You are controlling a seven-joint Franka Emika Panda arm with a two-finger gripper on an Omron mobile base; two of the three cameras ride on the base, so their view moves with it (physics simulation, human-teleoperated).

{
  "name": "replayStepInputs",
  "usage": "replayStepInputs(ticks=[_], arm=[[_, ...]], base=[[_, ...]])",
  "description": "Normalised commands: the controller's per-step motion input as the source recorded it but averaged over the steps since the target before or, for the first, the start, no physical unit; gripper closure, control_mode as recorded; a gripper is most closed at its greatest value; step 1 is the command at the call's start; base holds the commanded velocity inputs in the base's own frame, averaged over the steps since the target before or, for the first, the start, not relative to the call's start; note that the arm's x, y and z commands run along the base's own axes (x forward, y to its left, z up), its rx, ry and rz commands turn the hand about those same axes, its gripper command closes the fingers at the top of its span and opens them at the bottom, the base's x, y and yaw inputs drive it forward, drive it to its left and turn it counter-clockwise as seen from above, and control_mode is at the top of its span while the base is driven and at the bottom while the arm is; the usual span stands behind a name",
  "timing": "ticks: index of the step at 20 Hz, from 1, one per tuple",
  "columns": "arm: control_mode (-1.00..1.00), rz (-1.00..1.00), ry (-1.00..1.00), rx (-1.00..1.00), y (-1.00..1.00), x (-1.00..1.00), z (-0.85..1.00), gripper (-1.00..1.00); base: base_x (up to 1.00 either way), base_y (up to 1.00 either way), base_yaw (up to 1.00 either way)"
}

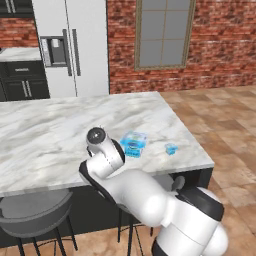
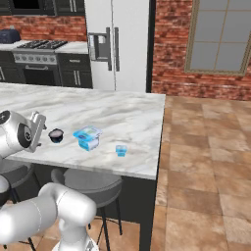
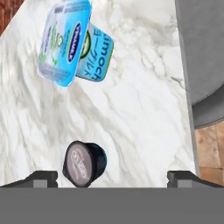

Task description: Stack the yogurt containers by placing the smaller containers on top of the larger containers.

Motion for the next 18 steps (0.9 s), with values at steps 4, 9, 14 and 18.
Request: replayStepInputs(ticks=[4, 9, 14, 18], arm=[[-1.0, -0.08, -0.01, 0.0, 0.14, 0.0, 0.0, -1.0], [-1.0, -0.08, -0.01, 0.0, 0.11, 0.0, 0.0, -1.0], [-1.0, -0.07, -0.01, 0.0, 0.1, 0.0, 0.0, -1.0], [-1.0, -0.07, 0.0, 0.0, 0.1, 0.0, -0.04, -1.0]], base=[[0.0, 0.0, 0.0], [0.0, 0.0, 0.0], [0.0, 0.0, 0.0], [0.0, 0.0, 0.0]])
